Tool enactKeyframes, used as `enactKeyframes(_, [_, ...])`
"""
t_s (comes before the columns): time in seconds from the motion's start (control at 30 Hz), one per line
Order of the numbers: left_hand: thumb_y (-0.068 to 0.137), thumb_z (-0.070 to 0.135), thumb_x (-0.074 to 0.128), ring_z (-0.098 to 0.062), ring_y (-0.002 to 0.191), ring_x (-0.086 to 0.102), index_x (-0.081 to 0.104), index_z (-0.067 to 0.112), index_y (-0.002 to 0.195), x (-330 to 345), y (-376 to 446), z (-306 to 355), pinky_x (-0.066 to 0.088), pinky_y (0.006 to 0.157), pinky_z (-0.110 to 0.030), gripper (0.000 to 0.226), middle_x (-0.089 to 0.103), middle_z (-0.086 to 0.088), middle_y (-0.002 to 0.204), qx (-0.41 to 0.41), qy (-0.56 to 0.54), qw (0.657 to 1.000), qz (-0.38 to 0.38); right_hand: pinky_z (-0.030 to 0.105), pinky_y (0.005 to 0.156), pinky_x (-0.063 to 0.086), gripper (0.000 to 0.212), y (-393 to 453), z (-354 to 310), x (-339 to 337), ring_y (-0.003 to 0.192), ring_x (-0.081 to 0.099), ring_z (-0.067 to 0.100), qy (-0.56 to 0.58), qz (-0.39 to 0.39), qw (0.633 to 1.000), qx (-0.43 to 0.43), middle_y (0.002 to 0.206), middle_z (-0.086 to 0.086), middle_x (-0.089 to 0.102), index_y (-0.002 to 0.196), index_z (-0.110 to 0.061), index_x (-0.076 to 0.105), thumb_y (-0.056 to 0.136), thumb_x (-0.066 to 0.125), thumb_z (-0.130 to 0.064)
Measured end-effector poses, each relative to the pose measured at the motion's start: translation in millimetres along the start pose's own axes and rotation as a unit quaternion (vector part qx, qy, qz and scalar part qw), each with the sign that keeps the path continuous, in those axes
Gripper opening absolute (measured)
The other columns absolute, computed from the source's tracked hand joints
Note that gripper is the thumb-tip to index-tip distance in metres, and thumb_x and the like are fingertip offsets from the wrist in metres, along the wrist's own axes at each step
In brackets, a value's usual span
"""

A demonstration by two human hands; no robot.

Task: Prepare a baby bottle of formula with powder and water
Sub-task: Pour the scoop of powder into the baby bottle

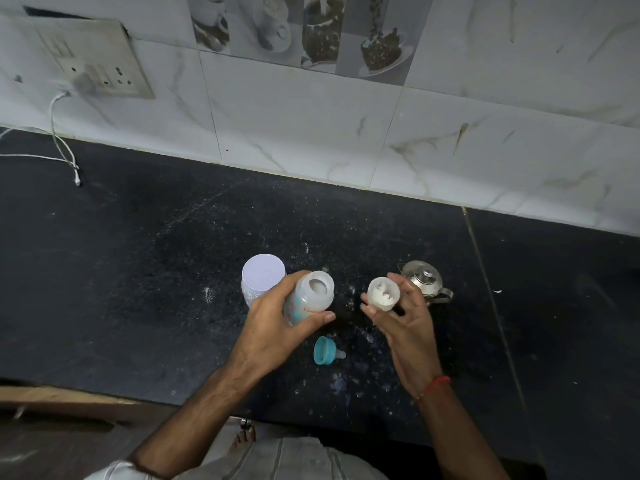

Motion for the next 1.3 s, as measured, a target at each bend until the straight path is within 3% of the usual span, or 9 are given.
enactKeyframes(0.1, [0.074, 0.047, 0.09, 0.0, 0.113, 0.065, 0.059, 0.053, 0.119, -7.4, -6.6, -0.9, 0.05, 0.092, -0.012, 0.055, 0.068, 0.03, 0.119, 0.015, 0.016, 1.0, 0.001, 0.033, 0.1, 0.056, 0.06, 1.5, -0.6, 10.2, 0.125, 0.065, 0.023, -0.126, -0.036, 0.988, -0.086, 0.134, 0.0, 0.066, 0.12, -0.031, 0.061, 0.081, 0.076, 0.013])
enactKeyframes(0.23, [0.074, 0.048, 0.085, 0.004, 0.114, 0.063, 0.059, 0.05, 0.12, -12.9, -12.4, -3.4, 0.045, 0.092, -0.005, 0.054, 0.067, 0.031, 0.12, 0.013, 0.029, 0.999, -0.006, 0.045, 0.111, 0.048, 0.063, 4.3, 6.3, 23.1, 0.133, 0.058, 0.016, -0.255, -0.068, 0.95, -0.165, 0.137, -0.011, 0.063, 0.119, -0.043, 0.054, 0.082, 0.079, 0.002])
enactKeyframes(0.33, [0.074, 0.048, 0.085, 0.004, 0.114, 0.064, 0.059, 0.05, 0.121, -15.2, -16.3, -7.2, 0.046, 0.093, -0.006, 0.054, 0.067, 0.032, 0.12, 0.011, 0.035, 0.999, -0.007, 0.047, 0.111, 0.047, 0.065, 16.5, 20.1, 22.5, 0.131, 0.057, 0.015, -0.283, -0.054, 0.946, -0.151, 0.137, -0.012, 0.061, 0.126, -0.047, 0.049, 0.085, 0.078, -0.006])
enactKeyframes(0.57, [0.074, 0.05, 0.087, -0.002, 0.116, 0.066, 0.061, 0.045, 0.125, -17.8, -20.8, -15.6, 0.051, 0.095, -0.015, 0.058, 0.069, 0.028, 0.121, 0.004, 0.043, 0.999, -0.013, 0.026, 0.106, 0.043, 0.052, 54.0, 49.9, 25.5, 0.125, 0.056, 0.014, -0.399, -0.041, 0.905, -0.141, 0.135, 0.0, 0.062, 0.139, -0.022, 0.056, 0.091, 0.075, -0.012])
enactKeyframes(0.7, [0.075, 0.056, 0.088, -0.002, 0.116, 0.066, 0.059, 0.055, 0.123, -21.9, -21.0, -17.2, 0.053, 0.095, -0.016, 0.056, 0.069, 0.028, 0.121, 0.004, 0.047, 0.999, -0.004, 0.043, 0.105, 0.04, 0.042, 66.4, 85.3, 25.2, 0.125, 0.048, 0.028, -0.521, -0.082, 0.845, -0.09, 0.12, 0.001, 0.067, 0.131, -0.024, 0.057, 0.092, 0.073, -0.026])
enactKeyframes(0.9, [0.071, 0.061, 0.083, -0.001, 0.117, 0.065, 0.056, 0.064, 0.121, -22.0, -20.2, -18.3, 0.053, 0.096, -0.016, 0.057, 0.068, 0.031, 0.122, 0.004, 0.05, 0.999, 0.004, 0.037, 0.111, 0.032, 0.046, 65.7, 73.9, 20.8, 0.13, 0.048, 0.018, -0.479, -0.03, 0.865, -0.149, 0.13, -0.002, 0.063, 0.135, -0.022, 0.056, 0.092, 0.074, -0.019])
enactKeyframes(1.03, [0.075, 0.053, 0.089, 0.0, 0.116, 0.065, 0.058, 0.06, 0.121, -18.0, -18.3, -19.5, 0.053, 0.096, -0.015, 0.057, 0.068, 0.03, 0.121, 0.003, 0.051, 0.999, -0.008, 0.054, 0.109, 0.041, 0.046, 64.6, 84.5, 18.7, 0.124, 0.056, 0.024, -0.505, -0.045, 0.848, -0.157, 0.125, -0.001, 0.066, 0.131, -0.023, 0.057, 0.089, 0.076, -0.017])
enactKeyframes(1.2, [0.075, 0.05, 0.087, -0.001, 0.117, 0.065, 0.061, 0.05, 0.124, -13.7, -17.3, -20.3, 0.054, 0.097, -0.019, 0.056, 0.069, 0.028, 0.121, 0.0, 0.051, 0.998, -0.02, 0.04, 0.11, 0.042, 0.045, 64.0, 65.8, 15.0, 0.127, 0.055, 0.022, -0.433, 0.011, 0.883, -0.182, 0.131, 0.004, 0.064, 0.135, -0.018, 0.055, 0.094, 0.073, -0.027])
enactKeyframes(1.3, [0.076, 0.051, 0.088, -0.004, 0.118, 0.065, 0.062, 0.047, 0.126, -8.9, -18.0, -22.5, 0.055, 0.1, -0.026, 0.057, 0.07, 0.026, 0.122, -0.002, 0.049, 0.998, -0.03, 0.052, 0.123, 0.024, 0.044, 64.6, 91.3, 19.2, 0.146, 0.04, 0.035, -0.497, -0.058, 0.859, -0.114, 0.138, 0.009, 0.063, 0.135, -0.019, 0.056, 0.094, 0.072, -0.024])
Point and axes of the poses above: each hand's wrist, its own y-axis towards the middle knuckle, its own x-axis out of the palm, z = x × y, the point moved 8 cm from there along y, towards the middle knuckle
